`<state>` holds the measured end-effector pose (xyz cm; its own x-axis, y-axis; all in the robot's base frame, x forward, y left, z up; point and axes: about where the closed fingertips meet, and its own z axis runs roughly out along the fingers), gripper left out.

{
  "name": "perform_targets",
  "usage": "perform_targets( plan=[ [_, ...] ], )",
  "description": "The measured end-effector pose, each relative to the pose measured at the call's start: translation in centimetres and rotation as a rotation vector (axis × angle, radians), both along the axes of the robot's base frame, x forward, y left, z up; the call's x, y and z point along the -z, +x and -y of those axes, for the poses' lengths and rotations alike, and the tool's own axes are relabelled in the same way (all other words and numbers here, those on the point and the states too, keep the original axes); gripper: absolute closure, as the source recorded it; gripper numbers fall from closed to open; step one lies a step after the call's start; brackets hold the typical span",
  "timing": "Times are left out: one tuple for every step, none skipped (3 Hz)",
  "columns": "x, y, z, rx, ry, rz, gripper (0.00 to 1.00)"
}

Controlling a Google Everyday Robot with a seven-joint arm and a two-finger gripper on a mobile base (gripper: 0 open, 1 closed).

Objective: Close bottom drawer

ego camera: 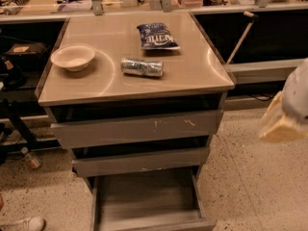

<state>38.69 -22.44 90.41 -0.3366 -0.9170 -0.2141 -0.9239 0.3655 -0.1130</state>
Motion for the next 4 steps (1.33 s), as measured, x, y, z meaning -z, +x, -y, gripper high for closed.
perform_targets(
  plan=[
    [7.1, -4.3, 0.1, 0.054, 0.051, -0.135, 1.0],
    [9.6, -6.3, 0.3, 0.056, 0.04, -0.199, 1.0],
    [9.6, -6.3, 0.3, 0.057, 0.04, -0.2, 1.0],
    [13.5, -7.6, 0.3, 0.07, 0.047, -0.252, 1.0]
  ],
)
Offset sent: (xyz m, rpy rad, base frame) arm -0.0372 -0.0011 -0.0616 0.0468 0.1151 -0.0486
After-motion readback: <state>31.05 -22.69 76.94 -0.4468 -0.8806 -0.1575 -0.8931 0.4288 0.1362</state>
